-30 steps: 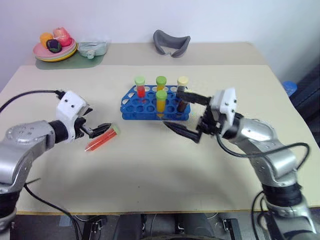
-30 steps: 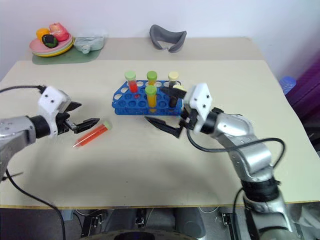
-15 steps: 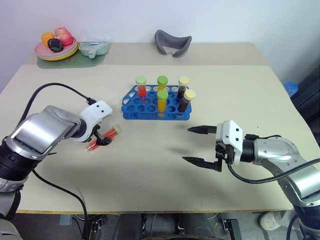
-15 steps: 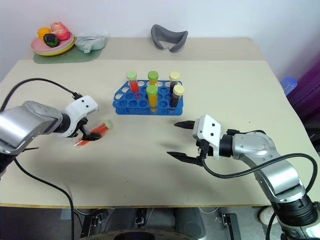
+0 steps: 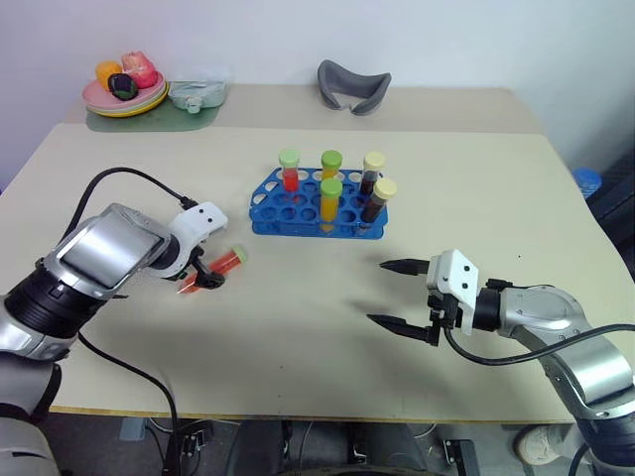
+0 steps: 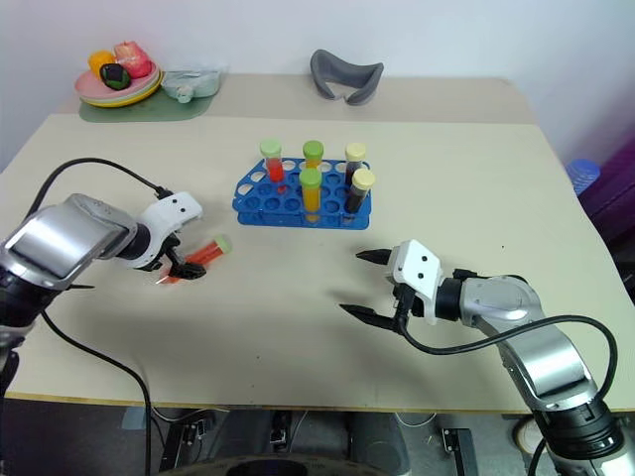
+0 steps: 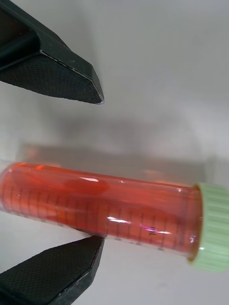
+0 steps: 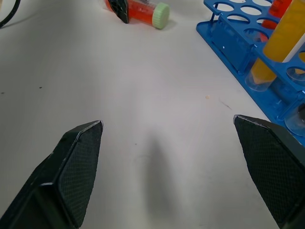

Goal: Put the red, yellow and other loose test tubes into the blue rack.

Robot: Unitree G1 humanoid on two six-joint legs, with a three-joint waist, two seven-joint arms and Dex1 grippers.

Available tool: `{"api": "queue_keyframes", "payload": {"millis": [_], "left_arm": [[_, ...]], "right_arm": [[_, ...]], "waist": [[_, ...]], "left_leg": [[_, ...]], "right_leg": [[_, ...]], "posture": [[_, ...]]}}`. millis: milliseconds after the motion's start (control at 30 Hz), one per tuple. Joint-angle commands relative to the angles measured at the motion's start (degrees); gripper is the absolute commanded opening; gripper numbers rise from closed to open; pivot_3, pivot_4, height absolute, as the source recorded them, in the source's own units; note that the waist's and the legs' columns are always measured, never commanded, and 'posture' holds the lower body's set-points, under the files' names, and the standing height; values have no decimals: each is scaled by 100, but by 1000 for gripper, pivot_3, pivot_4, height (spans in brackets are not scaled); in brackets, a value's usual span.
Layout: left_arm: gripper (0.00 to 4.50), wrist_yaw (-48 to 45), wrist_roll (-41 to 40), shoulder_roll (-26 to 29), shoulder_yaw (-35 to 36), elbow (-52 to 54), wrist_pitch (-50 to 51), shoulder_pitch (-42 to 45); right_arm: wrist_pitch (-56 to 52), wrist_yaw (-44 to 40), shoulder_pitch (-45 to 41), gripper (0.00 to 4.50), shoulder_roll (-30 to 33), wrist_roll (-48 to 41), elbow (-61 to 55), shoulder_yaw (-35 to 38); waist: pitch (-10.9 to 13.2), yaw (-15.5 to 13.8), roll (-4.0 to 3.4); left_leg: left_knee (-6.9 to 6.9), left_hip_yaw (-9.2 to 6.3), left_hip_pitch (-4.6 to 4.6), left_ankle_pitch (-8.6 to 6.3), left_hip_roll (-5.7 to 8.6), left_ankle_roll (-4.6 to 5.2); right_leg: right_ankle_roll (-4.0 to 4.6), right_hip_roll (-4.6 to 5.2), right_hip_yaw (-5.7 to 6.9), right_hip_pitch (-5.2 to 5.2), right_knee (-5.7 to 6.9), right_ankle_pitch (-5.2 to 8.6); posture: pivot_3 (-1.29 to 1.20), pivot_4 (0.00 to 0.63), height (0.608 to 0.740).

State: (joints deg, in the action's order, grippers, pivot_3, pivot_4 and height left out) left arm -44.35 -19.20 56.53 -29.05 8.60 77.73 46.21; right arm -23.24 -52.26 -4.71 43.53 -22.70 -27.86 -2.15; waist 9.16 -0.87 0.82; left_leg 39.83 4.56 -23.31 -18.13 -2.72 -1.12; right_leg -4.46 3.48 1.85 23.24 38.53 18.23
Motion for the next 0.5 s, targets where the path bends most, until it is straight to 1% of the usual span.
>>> {"api": "queue_keyframes", "payload": {"millis": [33,367,467,500], "left_arm": [[4500,-149,-42,-178,-43,-20,177,190],[4500,-286,175,-268,-336,-201,59,253],[3606,-319,240,-261,-363,-187,22,252],[3182,-285,283,-262,-356,-185,24,256]], "right_arm": [[109,37,-30,4478,-81,-2,-120,12],[105,144,-16,4478,-212,53,-184,-61],[115,154,-33,4500,-238,74,-175,-90],[116,155,-45,4500,-248,80,-172,-99]], "waist": [[0,0,0],[0,5,-1],[0,6,-1],[-1,8,-1]], "left_leg": [[6,-1,-2,-1,0,2],[19,-3,-1,-2,0,4],[19,-3,-1,-3,0,5],[19,-3,0,-3,0,5]], "right_leg": [[0,0,0,0,3,0],[-2,6,-1,0,22,1],[-2,6,-1,0,26,2],[-2,6,-1,0,27,2]], "posture": [[0,150,735],[0,150,735],[0,150,735],[0,150,735]]}}
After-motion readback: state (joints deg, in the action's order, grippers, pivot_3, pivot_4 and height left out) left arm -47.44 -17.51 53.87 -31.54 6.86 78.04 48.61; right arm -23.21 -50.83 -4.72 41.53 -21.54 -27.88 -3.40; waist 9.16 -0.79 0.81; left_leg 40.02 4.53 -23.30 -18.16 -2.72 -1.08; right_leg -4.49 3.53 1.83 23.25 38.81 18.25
